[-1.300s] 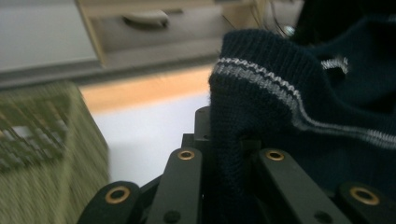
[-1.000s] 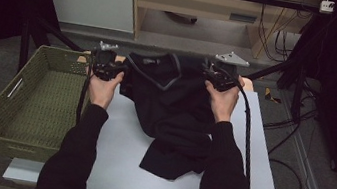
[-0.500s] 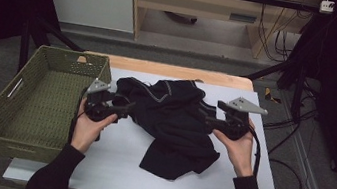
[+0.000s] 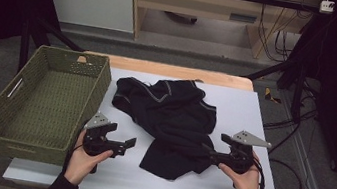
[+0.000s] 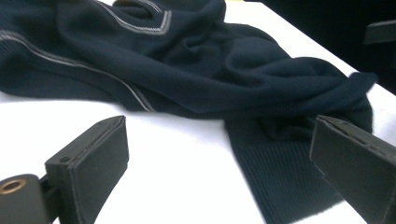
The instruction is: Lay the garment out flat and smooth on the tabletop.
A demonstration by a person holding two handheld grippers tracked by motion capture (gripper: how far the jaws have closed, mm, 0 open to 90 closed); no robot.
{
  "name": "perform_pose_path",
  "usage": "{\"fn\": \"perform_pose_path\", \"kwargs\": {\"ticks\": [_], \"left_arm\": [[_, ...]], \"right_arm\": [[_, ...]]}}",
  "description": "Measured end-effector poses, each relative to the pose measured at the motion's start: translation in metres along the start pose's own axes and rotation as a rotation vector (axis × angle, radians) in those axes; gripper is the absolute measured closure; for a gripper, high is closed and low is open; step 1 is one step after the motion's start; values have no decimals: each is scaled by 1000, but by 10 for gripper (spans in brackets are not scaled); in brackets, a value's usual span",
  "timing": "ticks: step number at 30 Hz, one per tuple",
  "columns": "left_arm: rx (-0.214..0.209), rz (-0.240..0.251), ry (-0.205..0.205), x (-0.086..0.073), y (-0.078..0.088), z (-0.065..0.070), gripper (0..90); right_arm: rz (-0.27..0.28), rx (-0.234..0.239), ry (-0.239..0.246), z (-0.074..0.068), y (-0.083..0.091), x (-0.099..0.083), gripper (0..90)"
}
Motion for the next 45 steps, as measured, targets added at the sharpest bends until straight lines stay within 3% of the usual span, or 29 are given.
{"fn": "perform_pose_path", "kwargs": {"ticks": [5, 9, 12, 14, 16, 21, 29, 32, 37, 41, 45], "left_arm": [[13, -41, -42, -12, -1, 1, 31], [5, -48, -31, -16, 0, 1, 30], [-6, -58, -31, -19, -2, 0, 30], [-9, -68, -32, -20, -3, 1, 30], [-12, -69, -31, -21, -3, 0, 30], [-8, -59, -14, -20, 0, -1, 30], [-16, -31, -11, -14, 4, 0, 30], [-14, -4, -9, -8, 8, 2, 30], [-19, 24, -4, -2, 15, 3, 30], [-28, 50, 6, 3, 22, 4, 30], [-28, 92, 16, 13, 33, 3, 30]], "right_arm": [[-30, 8, -5, 4, 1, -20, 174], [-48, 13, -36, 9, 1, -39, 198], [-73, 22, -31, 13, -2, -47, 253], [-84, 39, -38, 15, -4, -48, 306], [-80, 62, -36, 15, -4, -49, 432], [-82, 55, 8, 12, -1, -45, 701], [-54, 83, 52, -6, 11, -21, 760], [-38, 121, 72, -20, 15, -2, 768], [-6, 161, 144, -50, 17, 37, 775], [25, 203, 166, -72, 4, 67, 778], [-6, 263, 196, -101, -24, 79, 778]]}}
Point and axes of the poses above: each handheld gripper's, and its own axes: y roughly backward along the jaws, x roughly out of its top, z roughly to its right, the point moved 2 cm from there along -y, roughly forward along the jaws, and after that the axes turned 3 degrees about y, right-handed, at the moved point
